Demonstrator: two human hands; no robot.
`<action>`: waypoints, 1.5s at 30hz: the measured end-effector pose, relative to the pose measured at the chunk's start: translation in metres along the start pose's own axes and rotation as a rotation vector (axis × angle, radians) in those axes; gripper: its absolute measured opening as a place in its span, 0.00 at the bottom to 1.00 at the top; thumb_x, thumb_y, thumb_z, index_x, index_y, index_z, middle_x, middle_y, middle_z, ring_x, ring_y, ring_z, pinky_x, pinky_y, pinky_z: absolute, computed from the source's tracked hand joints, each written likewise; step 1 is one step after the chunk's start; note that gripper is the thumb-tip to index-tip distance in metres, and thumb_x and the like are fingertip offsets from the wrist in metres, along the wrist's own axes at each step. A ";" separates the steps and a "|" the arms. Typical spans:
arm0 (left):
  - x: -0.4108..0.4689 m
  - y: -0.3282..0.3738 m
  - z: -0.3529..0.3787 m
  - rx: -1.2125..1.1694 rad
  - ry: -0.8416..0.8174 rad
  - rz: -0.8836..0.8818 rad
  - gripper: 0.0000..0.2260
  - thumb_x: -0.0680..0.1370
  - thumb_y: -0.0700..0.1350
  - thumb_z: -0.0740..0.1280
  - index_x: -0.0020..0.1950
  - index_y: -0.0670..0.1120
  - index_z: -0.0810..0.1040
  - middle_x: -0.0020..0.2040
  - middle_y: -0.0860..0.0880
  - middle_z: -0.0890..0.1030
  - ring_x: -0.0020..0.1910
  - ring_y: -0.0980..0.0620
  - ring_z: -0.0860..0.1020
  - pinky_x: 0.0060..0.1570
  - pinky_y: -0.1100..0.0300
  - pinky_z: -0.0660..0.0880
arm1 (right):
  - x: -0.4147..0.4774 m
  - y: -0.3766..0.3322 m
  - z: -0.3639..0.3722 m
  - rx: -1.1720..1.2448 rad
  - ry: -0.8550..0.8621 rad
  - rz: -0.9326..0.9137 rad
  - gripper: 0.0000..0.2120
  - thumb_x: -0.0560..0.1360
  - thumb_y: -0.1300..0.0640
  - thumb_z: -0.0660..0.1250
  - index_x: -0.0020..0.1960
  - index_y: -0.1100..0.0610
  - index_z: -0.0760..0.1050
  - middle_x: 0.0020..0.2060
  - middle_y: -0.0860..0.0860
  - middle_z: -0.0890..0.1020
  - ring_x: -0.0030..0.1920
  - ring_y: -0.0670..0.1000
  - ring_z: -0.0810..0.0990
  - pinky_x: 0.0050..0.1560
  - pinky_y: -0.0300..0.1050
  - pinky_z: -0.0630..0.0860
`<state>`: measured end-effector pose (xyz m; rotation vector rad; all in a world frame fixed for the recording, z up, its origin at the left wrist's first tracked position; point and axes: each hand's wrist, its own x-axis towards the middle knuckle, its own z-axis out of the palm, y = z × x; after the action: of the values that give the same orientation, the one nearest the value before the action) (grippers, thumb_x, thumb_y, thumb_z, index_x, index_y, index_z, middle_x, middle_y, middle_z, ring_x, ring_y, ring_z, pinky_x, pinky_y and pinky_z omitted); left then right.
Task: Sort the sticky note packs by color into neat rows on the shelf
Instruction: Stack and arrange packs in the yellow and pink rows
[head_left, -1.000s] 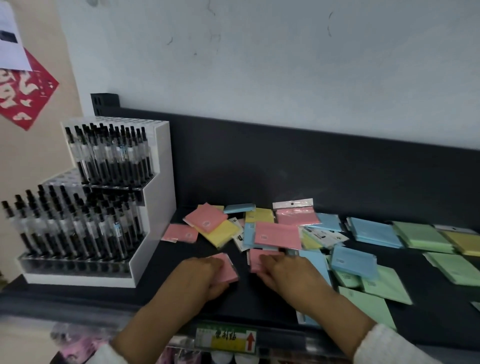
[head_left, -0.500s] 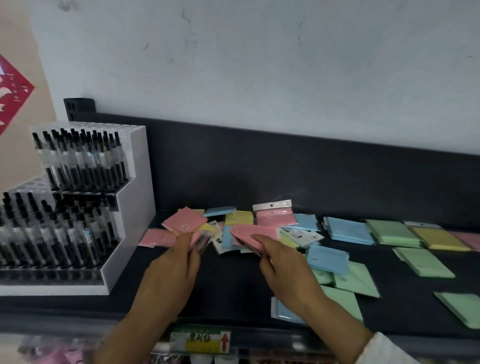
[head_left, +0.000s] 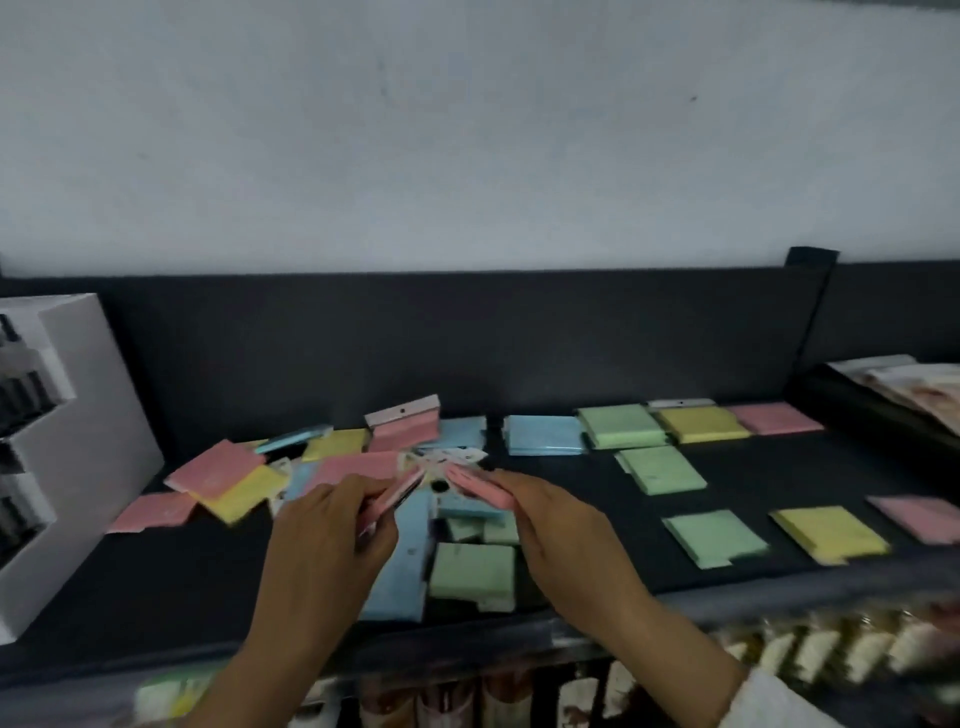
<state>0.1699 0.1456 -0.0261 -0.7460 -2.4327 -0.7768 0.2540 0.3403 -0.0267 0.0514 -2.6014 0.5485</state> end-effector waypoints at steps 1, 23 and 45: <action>-0.002 0.010 0.005 0.002 -0.011 0.012 0.07 0.69 0.42 0.72 0.44 0.48 0.78 0.30 0.54 0.75 0.28 0.53 0.72 0.29 0.57 0.67 | -0.007 0.007 -0.006 -0.003 0.020 -0.006 0.24 0.79 0.62 0.57 0.71 0.44 0.62 0.66 0.44 0.73 0.62 0.45 0.72 0.63 0.39 0.70; -0.008 0.212 0.109 -0.114 -0.082 0.270 0.13 0.66 0.38 0.76 0.47 0.50 0.80 0.37 0.53 0.81 0.32 0.52 0.78 0.28 0.60 0.72 | -0.131 0.170 -0.139 -0.086 0.236 0.115 0.39 0.68 0.75 0.63 0.67 0.39 0.60 0.57 0.25 0.68 0.60 0.36 0.69 0.57 0.24 0.67; 0.121 0.250 0.221 -0.160 -0.232 0.500 0.11 0.66 0.41 0.74 0.42 0.55 0.77 0.35 0.59 0.79 0.30 0.59 0.76 0.23 0.62 0.74 | -0.039 0.373 -0.186 -0.482 -0.370 0.558 0.24 0.72 0.61 0.66 0.67 0.52 0.69 0.67 0.51 0.70 0.65 0.54 0.72 0.63 0.45 0.69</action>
<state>0.1761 0.5001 -0.0235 -1.5059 -2.2369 -0.7140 0.3221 0.7534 -0.0335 -0.8189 -3.0359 0.0707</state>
